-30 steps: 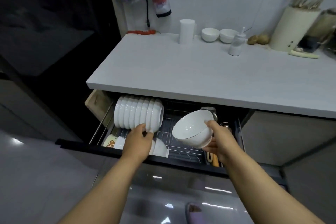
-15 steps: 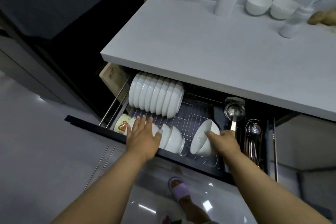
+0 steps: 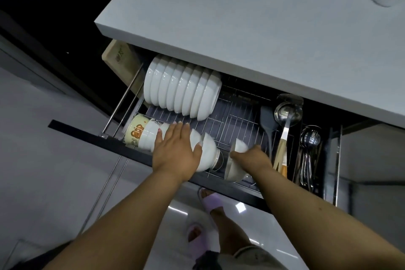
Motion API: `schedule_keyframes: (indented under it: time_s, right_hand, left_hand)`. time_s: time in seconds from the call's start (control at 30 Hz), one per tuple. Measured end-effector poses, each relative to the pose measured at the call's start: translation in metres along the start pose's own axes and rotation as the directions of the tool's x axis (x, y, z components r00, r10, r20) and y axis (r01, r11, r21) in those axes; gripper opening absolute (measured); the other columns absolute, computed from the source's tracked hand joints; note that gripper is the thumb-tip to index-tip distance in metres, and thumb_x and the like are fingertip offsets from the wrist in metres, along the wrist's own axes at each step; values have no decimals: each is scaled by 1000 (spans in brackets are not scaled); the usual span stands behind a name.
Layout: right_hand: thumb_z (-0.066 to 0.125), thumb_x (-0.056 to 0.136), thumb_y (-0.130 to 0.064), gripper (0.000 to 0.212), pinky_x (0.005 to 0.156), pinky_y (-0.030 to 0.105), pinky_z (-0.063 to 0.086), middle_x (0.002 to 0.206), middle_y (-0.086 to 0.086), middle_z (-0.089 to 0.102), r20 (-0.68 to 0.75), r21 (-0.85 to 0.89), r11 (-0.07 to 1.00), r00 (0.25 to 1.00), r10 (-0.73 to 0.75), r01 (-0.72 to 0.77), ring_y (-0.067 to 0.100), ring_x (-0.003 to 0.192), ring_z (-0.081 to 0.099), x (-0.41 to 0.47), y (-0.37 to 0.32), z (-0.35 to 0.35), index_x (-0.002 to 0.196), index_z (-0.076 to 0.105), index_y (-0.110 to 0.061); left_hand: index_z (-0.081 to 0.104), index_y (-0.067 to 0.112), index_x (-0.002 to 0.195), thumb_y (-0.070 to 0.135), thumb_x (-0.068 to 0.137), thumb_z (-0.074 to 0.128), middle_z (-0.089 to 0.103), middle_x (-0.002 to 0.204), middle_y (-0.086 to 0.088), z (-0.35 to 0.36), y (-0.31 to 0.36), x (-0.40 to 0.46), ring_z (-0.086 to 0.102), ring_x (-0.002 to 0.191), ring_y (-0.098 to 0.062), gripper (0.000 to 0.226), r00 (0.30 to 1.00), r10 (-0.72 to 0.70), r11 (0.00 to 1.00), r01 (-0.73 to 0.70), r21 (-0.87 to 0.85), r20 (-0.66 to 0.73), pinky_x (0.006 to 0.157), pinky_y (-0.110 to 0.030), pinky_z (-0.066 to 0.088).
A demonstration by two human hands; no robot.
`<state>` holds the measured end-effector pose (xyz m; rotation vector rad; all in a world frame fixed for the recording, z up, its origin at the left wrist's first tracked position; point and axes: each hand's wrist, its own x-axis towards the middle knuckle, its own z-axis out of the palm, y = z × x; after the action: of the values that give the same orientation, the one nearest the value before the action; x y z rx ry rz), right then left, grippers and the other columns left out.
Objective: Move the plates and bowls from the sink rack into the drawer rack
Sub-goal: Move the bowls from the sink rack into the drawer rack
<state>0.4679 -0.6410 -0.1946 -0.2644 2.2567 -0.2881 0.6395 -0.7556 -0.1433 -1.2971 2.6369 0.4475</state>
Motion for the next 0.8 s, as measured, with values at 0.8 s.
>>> schedule_keyframes:
  time_s: [0.8]
  right_hand:
    - [70,81,-35,73,71,40,54,133,19,50,141,165,982,988,68,-91,36,115,54,22,-6,29,136,36,-1]
  left_hand:
    - [35,19,141,54,85,25,45,143,-1,4,-4,3,35,134,-19,67,1000,4,1000,-4,-10,-23,114,-42,24]
